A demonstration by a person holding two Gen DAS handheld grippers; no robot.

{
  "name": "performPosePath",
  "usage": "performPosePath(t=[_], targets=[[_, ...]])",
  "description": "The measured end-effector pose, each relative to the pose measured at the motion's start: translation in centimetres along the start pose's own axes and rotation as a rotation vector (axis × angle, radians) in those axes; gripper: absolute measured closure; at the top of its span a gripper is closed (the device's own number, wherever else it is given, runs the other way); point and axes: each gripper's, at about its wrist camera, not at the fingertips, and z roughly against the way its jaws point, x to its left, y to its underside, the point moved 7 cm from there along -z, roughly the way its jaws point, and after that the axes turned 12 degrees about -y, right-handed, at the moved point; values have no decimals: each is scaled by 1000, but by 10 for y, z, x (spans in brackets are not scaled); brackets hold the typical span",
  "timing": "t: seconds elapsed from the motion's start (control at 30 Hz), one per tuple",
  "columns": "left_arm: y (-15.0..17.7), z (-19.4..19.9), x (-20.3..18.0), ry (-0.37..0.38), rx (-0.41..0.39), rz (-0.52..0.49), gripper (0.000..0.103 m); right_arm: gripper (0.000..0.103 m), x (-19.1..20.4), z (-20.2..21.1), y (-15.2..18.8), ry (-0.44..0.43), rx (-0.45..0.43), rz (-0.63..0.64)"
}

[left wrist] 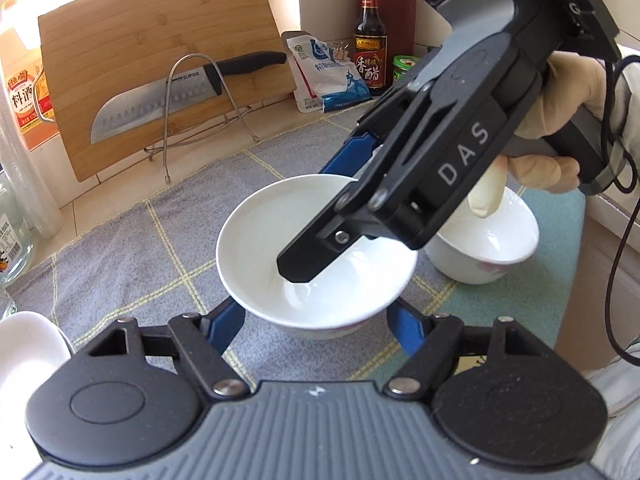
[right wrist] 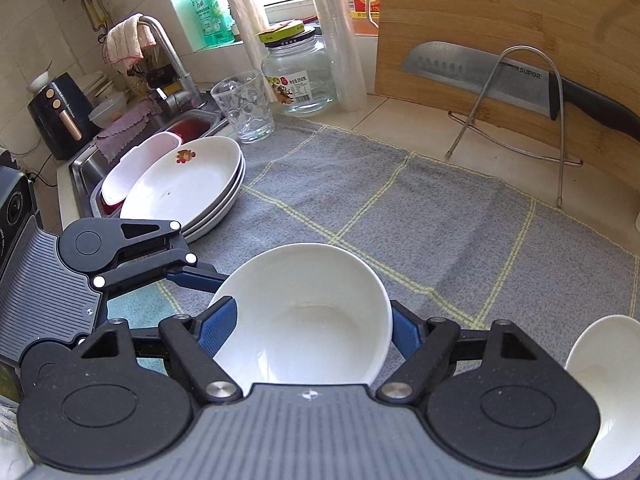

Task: Organize plates and bowls
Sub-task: 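Carry the bowl with the right tool and set it down on the towel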

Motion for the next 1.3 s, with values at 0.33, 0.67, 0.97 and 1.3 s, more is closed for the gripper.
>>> performPosePath(t=[0.33,0.67,0.97,1.3], targets=[[32,28,-1,44,8,-15,25,18,34,-14,25,15,8,-44],[51,33,-6,77,33,-24,25,18,44,-25,44,23,14,-99],[56,36,-5,82,41,-38,25,18,47,-29,47,17,11,-111],[59,36,-5,81,48,-33,23,10,50,-32,47,2,-2,-109]])
